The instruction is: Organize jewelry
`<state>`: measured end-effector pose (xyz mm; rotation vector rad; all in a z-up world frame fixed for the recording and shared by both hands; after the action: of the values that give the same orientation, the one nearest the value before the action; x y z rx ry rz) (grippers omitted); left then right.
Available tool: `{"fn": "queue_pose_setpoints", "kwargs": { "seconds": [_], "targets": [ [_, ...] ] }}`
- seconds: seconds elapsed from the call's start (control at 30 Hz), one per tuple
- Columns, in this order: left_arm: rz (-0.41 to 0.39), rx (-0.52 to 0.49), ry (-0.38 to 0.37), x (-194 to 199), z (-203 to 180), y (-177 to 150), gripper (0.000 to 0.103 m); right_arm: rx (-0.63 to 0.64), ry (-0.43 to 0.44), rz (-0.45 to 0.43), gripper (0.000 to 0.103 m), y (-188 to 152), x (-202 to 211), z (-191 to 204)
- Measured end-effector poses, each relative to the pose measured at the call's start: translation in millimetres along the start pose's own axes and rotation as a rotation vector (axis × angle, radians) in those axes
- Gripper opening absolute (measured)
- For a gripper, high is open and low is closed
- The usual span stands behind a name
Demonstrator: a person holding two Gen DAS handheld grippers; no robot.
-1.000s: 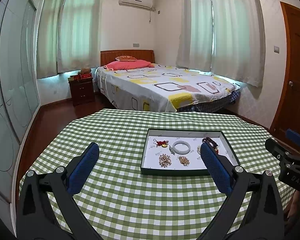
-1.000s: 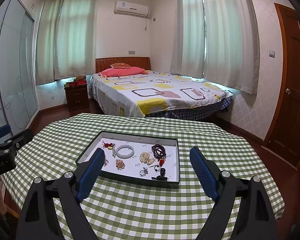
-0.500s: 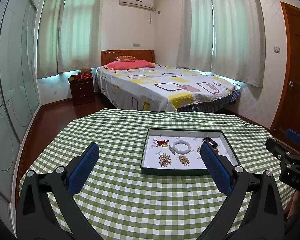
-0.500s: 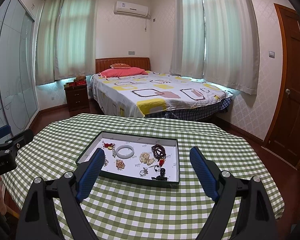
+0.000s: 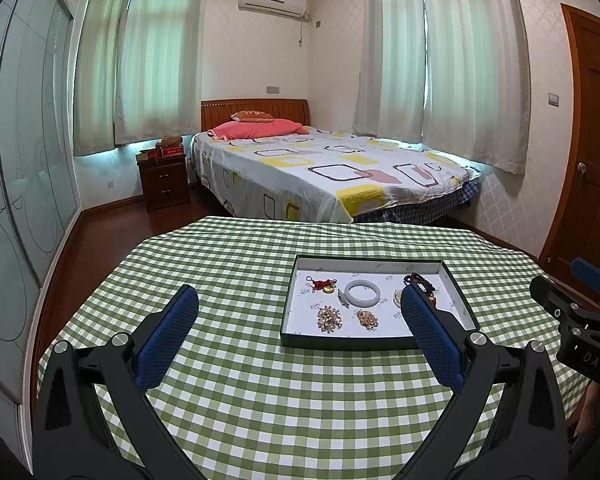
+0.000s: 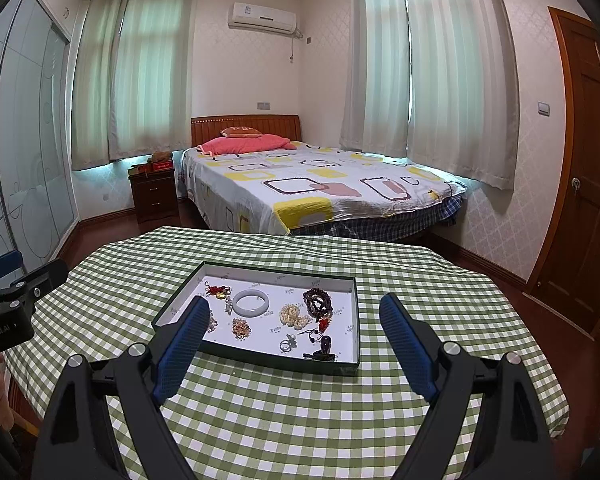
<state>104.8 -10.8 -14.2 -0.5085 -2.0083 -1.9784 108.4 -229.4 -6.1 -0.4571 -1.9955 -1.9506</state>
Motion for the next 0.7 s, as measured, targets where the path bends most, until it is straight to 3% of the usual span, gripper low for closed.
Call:
{"fn": "queue_pose_setpoints", "kwargs": {
  "seconds": [0.7],
  "targets": [
    [-0.003,0.003,-0.004,3.1,-3.1,0.6,0.098,0.000,0.001,-0.002,0.084,0.5,1.7,0.2]
  ]
}}
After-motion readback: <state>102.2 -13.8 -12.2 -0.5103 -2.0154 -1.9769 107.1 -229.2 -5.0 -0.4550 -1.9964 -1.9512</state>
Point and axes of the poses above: each gripper's, at about its wrist camera, not at the fingertips, and x roughly against the way its jaws point, z to its left, y to its top, the point moved 9 cm from there along -x, roughly the way its jaws point, and after that the axes turned 1 degree about -y, right-handed, at the moved point
